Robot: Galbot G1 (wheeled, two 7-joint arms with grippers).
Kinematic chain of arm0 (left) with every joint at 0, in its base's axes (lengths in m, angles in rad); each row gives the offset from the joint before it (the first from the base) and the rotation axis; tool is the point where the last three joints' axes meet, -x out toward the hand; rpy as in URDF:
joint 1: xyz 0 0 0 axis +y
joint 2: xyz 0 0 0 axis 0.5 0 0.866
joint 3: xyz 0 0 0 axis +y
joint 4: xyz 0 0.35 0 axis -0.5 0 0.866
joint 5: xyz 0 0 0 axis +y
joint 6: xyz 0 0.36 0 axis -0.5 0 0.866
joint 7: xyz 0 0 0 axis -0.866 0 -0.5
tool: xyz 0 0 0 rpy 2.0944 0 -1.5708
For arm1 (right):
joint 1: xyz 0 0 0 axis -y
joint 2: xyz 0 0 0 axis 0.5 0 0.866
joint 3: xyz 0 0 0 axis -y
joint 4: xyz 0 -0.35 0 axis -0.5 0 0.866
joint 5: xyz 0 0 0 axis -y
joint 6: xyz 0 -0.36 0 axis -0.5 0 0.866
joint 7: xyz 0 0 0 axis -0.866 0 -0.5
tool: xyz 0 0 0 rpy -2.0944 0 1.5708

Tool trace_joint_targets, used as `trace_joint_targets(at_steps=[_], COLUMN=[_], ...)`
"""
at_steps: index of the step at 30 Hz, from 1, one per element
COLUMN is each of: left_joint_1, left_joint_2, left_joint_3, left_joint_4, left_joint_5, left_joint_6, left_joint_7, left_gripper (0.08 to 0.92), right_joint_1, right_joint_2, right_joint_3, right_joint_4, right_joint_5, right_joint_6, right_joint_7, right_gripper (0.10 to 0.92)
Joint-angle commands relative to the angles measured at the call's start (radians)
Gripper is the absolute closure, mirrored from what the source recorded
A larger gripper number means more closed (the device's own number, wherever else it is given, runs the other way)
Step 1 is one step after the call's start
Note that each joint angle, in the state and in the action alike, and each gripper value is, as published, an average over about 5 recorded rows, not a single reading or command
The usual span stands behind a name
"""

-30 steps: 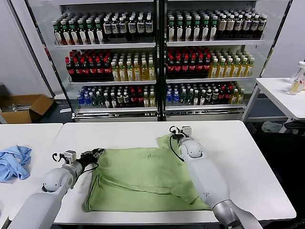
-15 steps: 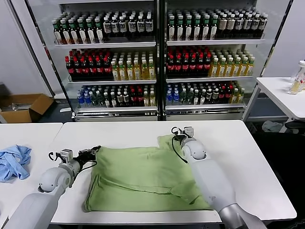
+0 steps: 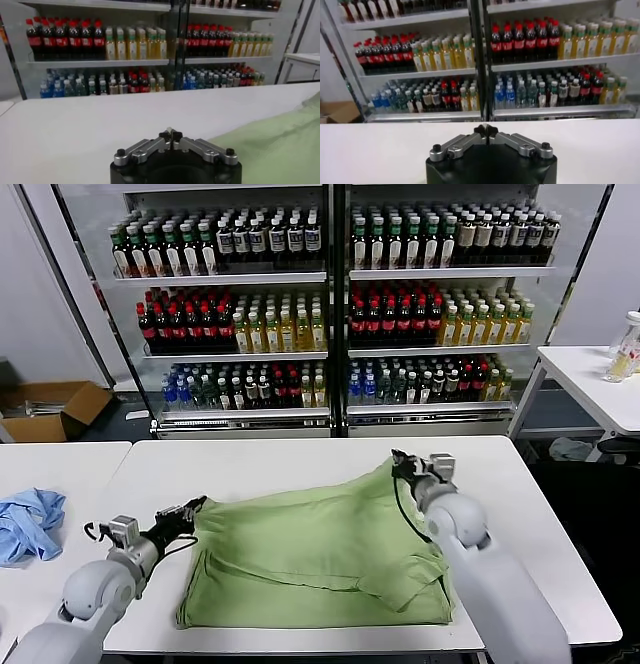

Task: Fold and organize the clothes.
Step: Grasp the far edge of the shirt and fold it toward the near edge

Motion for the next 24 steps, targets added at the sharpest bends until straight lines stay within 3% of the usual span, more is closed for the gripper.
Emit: trace_joint_targets(at_steps=[1,8,13,24], left_joint_1=[0.147,0.199,0.253,0.268], left_joint_2=[0.008,0.01,0.014,0.015], left_joint_3=[-0.06,-0.077,-0.094,-0.108], left_joint_4=[-0.086,-0.114,-0.165,-0.184], left_joint_5=[-0.011,-0.01,0.003,0.006], left_joint_6=[-0.037,-0.05,0.005,0.059], left_joint_7=[-0.01,-0.005,0.0,0.004], left_gripper=[0.915,0.915,0.915,0.915], right_joint_1=[-0.288,-0.387,-0.454,-0.571], right_joint_2=[-0.097,-0.095,-0.086,-0.058], right_joint_3=[0.09,0.14,0.177,0.205], right_joint_4=[0.325,0.373,0.379,0.439], right_joint_5=[0.019,-0.071,-0.091,-0.135], right_joint_6=[-0.013,-0.012,-0.012,-0.013], right_joint_7=[0.016,-0.006,-0.006,-0.002], right_gripper=[0.919,0.919,0.919,0.919])
